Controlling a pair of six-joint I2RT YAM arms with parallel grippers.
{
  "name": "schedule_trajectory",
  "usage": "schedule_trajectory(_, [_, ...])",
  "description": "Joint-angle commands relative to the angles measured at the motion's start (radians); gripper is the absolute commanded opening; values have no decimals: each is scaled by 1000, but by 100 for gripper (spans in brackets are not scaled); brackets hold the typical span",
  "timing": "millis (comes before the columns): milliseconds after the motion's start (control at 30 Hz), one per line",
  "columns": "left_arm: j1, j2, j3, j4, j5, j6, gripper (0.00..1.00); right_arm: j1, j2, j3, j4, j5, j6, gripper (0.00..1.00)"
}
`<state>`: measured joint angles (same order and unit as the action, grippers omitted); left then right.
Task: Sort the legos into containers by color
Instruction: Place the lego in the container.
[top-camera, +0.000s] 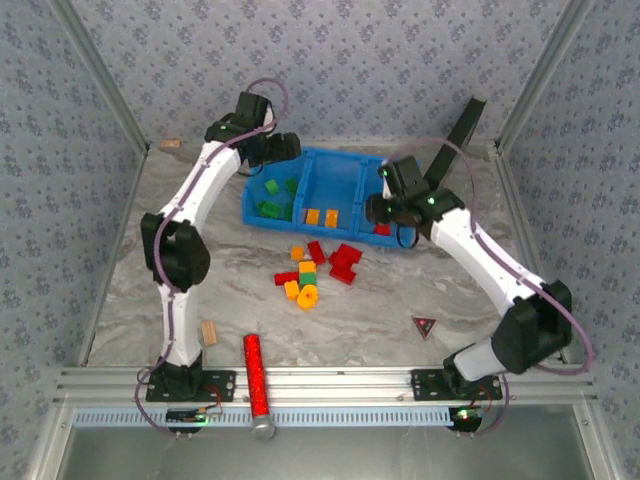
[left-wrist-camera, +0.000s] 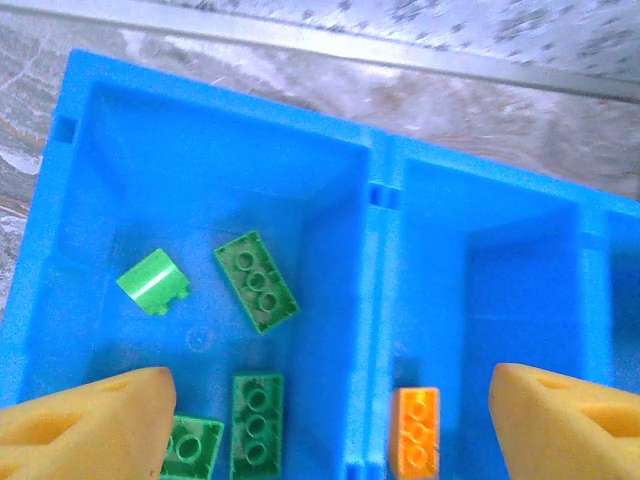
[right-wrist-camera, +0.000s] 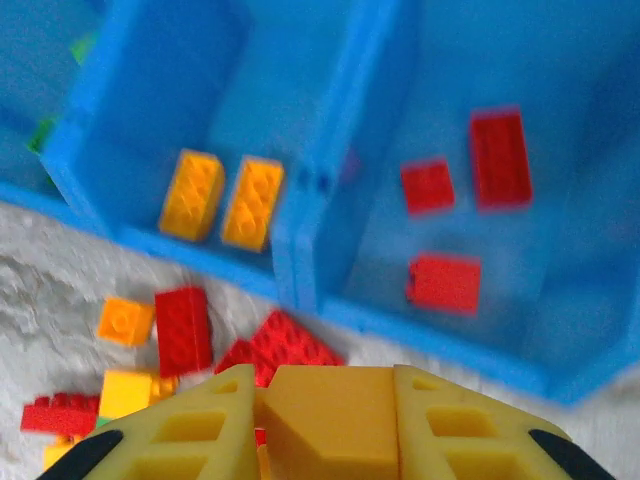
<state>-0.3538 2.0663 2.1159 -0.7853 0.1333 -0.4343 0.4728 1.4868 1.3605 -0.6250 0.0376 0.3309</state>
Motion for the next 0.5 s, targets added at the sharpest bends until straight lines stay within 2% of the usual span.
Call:
schedule_trajectory(0, [-6, -133, -114, 15, 52, 26, 82, -6, 110, 140, -11, -4, -108, 30])
schedule_trajectory(233, [-36, -473, -508, 33, 18, 47, 82, 11, 408, 475, 0, -59, -166, 29])
schedule_trajectory(333, [-95, -610, -687, 0, -39, 80, 82, 26, 526, 580, -16, -75, -186, 30])
schedule_trajectory(467, [-221, -771, -909, -29, -129, 69, 82, 45, 662, 692, -53, -81, -209, 30])
